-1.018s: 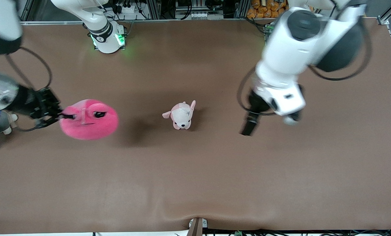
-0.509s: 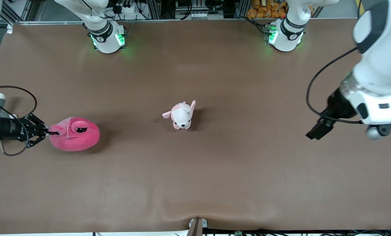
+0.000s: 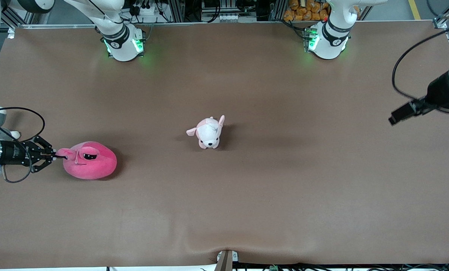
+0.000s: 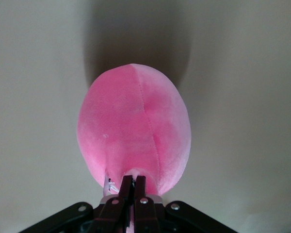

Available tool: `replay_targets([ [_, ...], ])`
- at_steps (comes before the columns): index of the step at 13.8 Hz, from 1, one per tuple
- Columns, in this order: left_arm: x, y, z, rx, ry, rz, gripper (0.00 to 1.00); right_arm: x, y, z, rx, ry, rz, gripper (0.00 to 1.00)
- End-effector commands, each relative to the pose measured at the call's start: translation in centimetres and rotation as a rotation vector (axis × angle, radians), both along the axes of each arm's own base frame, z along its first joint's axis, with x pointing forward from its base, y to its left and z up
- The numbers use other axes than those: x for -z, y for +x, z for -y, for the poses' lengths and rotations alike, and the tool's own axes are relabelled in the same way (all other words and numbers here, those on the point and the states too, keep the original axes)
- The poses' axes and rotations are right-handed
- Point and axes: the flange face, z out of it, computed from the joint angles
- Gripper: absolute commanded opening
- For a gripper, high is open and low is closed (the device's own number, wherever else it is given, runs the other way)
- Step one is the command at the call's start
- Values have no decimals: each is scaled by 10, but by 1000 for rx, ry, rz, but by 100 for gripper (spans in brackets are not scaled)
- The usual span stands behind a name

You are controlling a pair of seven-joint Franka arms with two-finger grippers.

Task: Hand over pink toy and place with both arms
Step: 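Lower the pink toy onto the table and open the right gripper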

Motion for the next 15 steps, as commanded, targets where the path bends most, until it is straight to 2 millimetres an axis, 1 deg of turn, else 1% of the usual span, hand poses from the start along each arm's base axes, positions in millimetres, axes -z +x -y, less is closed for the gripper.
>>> replay_targets([
  [1, -9, -26, -2, 177, 6, -45, 100, 12, -14, 9, 21, 50, -19, 0],
  [2, -11, -30, -3, 218, 8, -58, 100, 15, -17, 20, 7, 57, -2, 0],
  [3, -17, -37, -6, 256, 9, -70, 100, 28, -21, 33, -22, 74, 14, 0],
  [4, -25, -45, -9, 297, 9, -71, 100, 35, -25, 41, -43, 91, 19, 20],
  [5, -29, -53, -13, 292, 10, -80, 100, 33, -24, 43, -47, 91, 25, 83],
  [6, -27, -62, -15, 293, 10, -88, 100, 26, -19, 35, -61, 88, 33, 100],
  [7, -25, -69, -17, 299, 12, -96, 100, 12, -13, 29, -76, 86, 46, 100],
  [8, -24, -72, -16, 302, 14, -98, 100, -3, -6, 19, -105, 87, 55, 100],
  [9, -23, -70, -17, 310, 18, -98, 100, -27, 1, 9, -146, 88, 68, 100],
  [10, -22, -67, -17, 343, 38, -98, 100, -59, 10, 2, -182, 84, 99, 100],
  [11, -21, -64, -14, 408, 81, -96, 100, -93, 16, -6, -222, 79, 132, 100],
  [12, -22, -64, -12, 419, 95, -90, 100, -117, 19, -17, -260, 76, 144, 100],
  [13, -23, -63, -13, 419, 90, -82, 100, -137, 20, -29, -294, 68, 154, 100],
  [14, -21, -61, -13, 417, 78, -78, 100, -162, 16, -36, -328, 50, 172, 100],
  [15, -18, -58, -14, 408, 75, -80, 100, -195, 7, -40, -346, 34, 196, 100],
])
